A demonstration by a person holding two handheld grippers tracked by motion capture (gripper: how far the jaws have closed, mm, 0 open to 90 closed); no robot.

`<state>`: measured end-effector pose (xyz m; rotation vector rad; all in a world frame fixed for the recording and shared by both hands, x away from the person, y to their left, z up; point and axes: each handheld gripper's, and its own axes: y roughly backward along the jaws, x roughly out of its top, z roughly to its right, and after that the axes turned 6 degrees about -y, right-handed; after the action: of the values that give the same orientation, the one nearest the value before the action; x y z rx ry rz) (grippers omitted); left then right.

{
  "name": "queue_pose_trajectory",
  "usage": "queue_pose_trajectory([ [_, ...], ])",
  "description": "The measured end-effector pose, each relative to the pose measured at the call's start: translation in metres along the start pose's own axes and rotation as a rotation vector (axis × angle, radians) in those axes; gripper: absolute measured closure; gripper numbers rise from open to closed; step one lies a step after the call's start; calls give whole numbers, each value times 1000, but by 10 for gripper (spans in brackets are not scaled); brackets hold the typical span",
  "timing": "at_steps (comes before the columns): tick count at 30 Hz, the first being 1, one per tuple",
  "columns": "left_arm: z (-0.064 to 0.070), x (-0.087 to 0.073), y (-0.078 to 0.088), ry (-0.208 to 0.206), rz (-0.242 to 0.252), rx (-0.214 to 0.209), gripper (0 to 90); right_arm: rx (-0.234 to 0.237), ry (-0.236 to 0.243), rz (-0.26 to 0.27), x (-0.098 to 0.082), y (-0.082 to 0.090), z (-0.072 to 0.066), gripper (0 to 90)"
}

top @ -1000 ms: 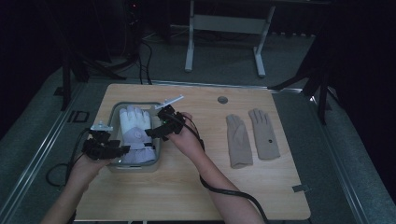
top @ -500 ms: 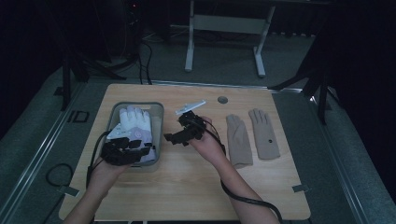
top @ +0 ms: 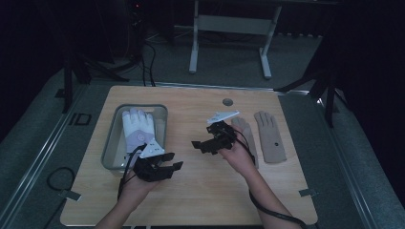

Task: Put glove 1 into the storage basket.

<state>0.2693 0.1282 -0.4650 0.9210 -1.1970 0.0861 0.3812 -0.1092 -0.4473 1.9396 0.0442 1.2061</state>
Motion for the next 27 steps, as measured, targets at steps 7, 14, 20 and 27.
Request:
queue_pose_trajectory([
  [7,12,-4,-19,-15,25,-6,457,-37,-46,29,-25,18,20,116],
  [14,23,-8,-38,-30,20,-24,184,-75,-47,31,-49,30,35,149],
  [20,29,-17,-49,-62,43,-44,139,-106,-50,17,-69,36,49,182],
  [27,32,-34,-59,-71,46,-30,120,-127,-75,35,-89,44,64,266],
])
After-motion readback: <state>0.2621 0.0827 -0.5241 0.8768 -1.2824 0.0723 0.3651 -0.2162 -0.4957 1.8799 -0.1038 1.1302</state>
